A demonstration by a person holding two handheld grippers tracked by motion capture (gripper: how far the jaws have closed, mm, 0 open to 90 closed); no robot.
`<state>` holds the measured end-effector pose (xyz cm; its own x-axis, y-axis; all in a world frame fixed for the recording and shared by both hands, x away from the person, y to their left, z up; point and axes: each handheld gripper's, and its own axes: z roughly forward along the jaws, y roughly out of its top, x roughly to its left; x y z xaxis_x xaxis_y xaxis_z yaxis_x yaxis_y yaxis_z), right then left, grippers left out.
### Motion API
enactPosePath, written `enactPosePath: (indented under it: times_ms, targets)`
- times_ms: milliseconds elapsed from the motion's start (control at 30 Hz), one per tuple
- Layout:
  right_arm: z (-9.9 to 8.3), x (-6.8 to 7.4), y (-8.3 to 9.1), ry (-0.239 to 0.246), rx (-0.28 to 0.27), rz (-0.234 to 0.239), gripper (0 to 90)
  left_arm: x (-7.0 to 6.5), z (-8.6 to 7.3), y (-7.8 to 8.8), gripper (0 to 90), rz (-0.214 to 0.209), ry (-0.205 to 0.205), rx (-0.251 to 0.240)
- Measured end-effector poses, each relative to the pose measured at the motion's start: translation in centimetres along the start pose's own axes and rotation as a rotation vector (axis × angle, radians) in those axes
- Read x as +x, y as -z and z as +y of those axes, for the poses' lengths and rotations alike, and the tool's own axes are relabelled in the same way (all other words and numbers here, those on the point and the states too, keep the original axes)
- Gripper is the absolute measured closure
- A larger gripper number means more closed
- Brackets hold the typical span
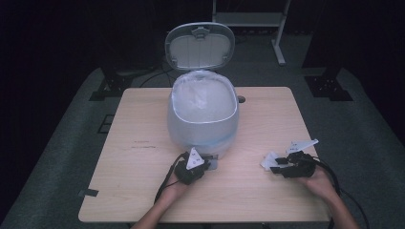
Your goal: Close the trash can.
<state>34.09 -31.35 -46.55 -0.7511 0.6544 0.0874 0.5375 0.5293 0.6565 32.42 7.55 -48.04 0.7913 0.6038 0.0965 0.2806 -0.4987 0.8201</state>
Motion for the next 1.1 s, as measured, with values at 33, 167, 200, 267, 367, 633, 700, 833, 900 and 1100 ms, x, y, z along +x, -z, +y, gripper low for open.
enactPosePath:
  times_ms: [33,167,200,267,367,633,700,833,900,1100]
  targets:
    - [0.0,0.0,0.0,-0.001,-0.003,-0.003,53.0,0.0,0.0,0.0,82.6,0.000,0.001,-0.001]
    - [-0.2,0.1,0.0,0.001,-0.010,-0.018,57.4,0.0,0.0,0.0,82.6,0.000,0.000,0.000]
    - [-0.2,0.1,0.0,0.001,-0.008,-0.022,58.7,0.0,0.0,0.0,82.6,0.001,-0.005,0.004]
    - [-0.2,0.3,-0.1,0.012,-0.005,-0.035,62.0,0.0,0.0,0.0,82.6,0.004,-0.006,0.007]
    - [-0.1,0.5,-0.1,0.018,-0.001,-0.045,67.2,0.0,0.0,0.0,82.7,0.002,-0.005,0.005]
    - [0.0,0.4,-0.1,-0.001,0.005,-0.070,81.9,0.0,0.0,0.0,82.6,0.000,0.001,-0.001]
    - [0.1,0.3,-0.1,-0.014,0.011,-0.059,84.7,0.0,0.0,0.0,82.6,-0.001,0.000,-0.001]
    - [0.3,0.6,-0.1,-0.014,0.020,-0.049,85.6,0.0,0.0,0.0,82.6,-0.001,0.000,0.000]
    - [0.6,0.7,0.0,-0.013,0.011,-0.027,86.0,0.1,0.0,0.1,82.6,-0.001,-0.008,0.007]
    - [1.4,1.1,0.7,-0.006,-0.011,-0.013,86.0,0.1,0.0,0.1,82.6,0.000,-0.013,0.008]
